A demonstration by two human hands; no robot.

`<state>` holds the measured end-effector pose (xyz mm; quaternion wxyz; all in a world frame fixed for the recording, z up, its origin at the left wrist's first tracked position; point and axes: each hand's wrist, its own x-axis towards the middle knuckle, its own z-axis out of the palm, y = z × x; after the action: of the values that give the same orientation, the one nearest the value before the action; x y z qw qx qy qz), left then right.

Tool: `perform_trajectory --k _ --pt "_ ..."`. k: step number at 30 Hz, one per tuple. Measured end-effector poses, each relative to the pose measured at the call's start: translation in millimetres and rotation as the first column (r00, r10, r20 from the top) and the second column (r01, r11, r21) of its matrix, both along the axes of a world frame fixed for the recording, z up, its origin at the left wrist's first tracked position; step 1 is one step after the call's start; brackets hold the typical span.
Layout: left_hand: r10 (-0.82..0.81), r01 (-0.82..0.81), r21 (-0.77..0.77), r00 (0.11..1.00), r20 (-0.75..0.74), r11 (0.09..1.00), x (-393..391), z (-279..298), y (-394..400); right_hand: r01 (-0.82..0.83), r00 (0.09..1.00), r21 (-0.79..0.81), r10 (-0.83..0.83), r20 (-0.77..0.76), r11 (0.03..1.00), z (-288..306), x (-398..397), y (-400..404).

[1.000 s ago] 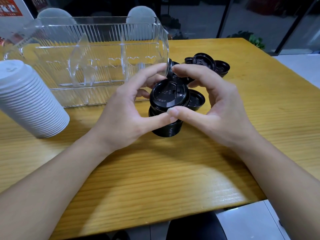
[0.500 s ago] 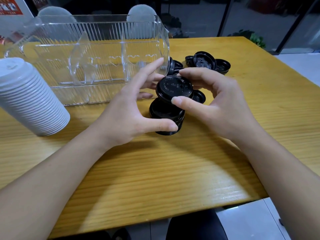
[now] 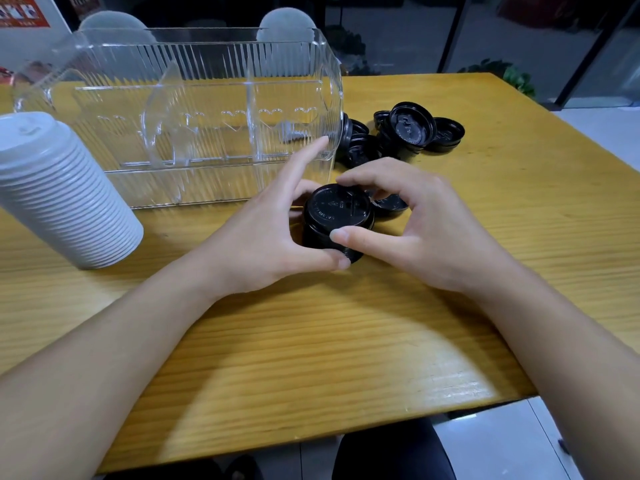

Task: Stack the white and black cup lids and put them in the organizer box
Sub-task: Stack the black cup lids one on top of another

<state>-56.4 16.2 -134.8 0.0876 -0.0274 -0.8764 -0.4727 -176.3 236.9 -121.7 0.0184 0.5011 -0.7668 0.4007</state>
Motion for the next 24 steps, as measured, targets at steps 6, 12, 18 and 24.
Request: perform_trajectory --k 6,12,18,24 --pt "-0.02 0.02 0.028 1.0 0.015 0.999 0.0 -1.0 -2.1 -0.016 1.0 0.033 0.015 0.026 0.999 0.8 -1.0 0.5" --pt "0.003 -0.003 0.014 1.0 0.021 1.0 1.0 2.0 0.2 -0.028 0.99 0.019 0.025 0.136 0.999 2.6 2.3 0.6" --pt "0.035 -0.035 -0.021 0.999 0.021 0.999 0.8 3.5 0.9 0.018 0.988 -0.04 -0.012 0.151 0.999 0.7 1.8 -2.7" --pt "0.025 -0.025 -0.047 1.0 0.009 0.999 -0.1 0.7 -1.0 -0.007 0.988 -0.046 0.014 0.157 0.999 3.4 2.8 -0.1"
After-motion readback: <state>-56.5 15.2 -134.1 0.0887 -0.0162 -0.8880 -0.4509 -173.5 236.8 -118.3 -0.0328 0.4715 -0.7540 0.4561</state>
